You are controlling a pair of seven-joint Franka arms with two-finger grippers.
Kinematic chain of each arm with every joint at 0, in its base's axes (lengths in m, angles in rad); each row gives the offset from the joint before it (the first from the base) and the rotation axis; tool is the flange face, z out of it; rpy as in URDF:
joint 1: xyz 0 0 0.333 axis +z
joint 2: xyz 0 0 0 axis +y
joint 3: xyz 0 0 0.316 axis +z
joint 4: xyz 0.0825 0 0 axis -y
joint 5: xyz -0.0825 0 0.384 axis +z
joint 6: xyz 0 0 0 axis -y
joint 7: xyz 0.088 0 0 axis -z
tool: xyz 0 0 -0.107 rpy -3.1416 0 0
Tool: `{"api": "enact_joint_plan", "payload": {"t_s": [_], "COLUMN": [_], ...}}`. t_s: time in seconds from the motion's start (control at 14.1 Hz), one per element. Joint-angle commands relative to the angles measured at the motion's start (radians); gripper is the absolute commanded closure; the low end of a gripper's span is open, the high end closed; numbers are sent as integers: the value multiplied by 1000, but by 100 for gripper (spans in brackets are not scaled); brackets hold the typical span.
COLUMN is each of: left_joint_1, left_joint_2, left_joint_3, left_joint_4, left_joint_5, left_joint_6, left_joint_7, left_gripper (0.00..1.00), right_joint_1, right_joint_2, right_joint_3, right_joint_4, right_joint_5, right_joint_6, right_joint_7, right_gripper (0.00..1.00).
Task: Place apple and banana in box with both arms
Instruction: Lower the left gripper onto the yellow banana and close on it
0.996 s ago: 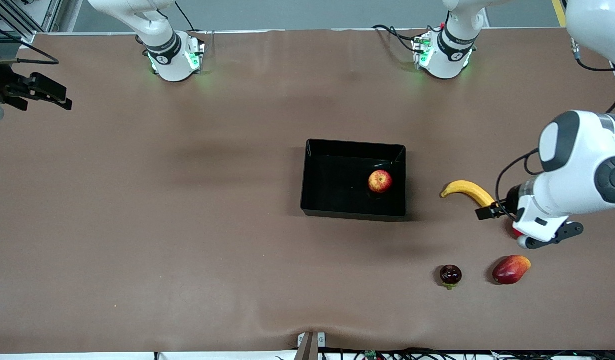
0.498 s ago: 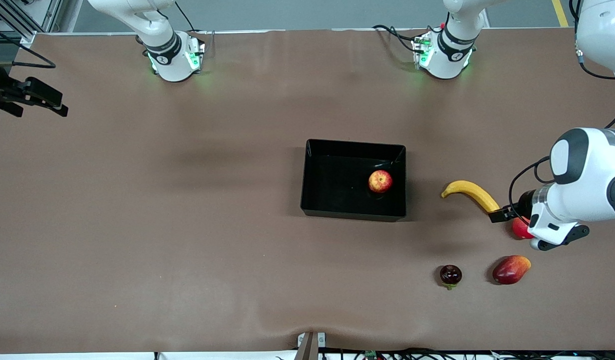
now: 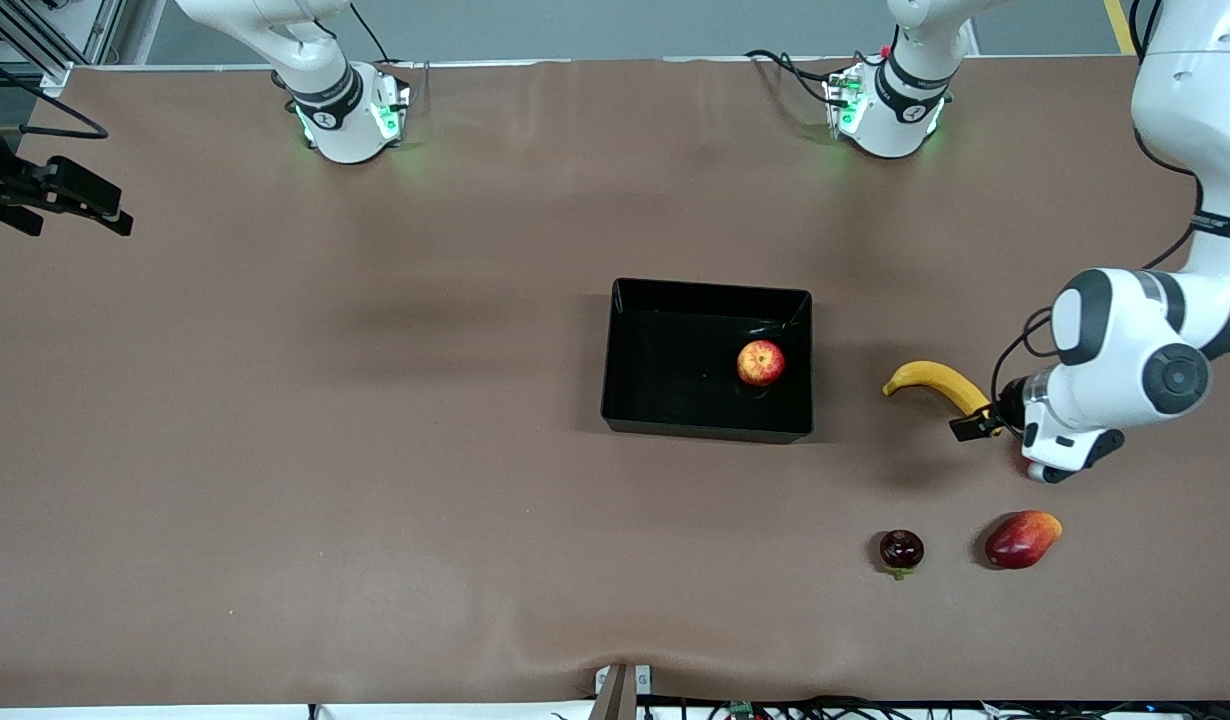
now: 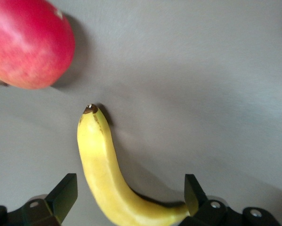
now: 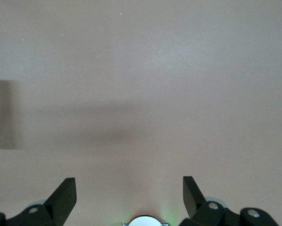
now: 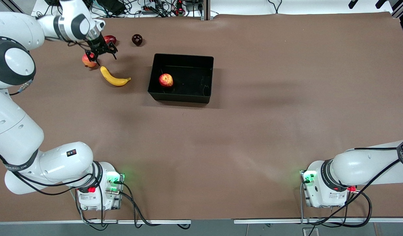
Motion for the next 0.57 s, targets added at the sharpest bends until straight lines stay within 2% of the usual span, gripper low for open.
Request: {"api": "enact_joint_plan", "payload": {"t_s": [0.0, 0.14, 0.5], "left_joint_1": [30, 29, 30], "left_joint_2": [-25, -24, -19], "left_joint_3": [-5, -5, -5], "left_joint_4": [-82, -102, -126], "left_joint_5": [13, 13, 13], "left_joint_6": [68, 69, 68], "left_joint_7": [-27, -28, -27], "left_gripper": [0, 11, 8], "right_joint_1": [-14, -18, -16], "right_joint_2": [-1, -1, 1], "right_joint_3": [1, 1, 1], "right_joint_4": [0, 0, 0], "right_joint_5": [-10, -8, -8], "right_joint_6": [0, -2, 3], "right_joint_7": [10, 10, 13], "right_gripper": [0, 0, 0]}}
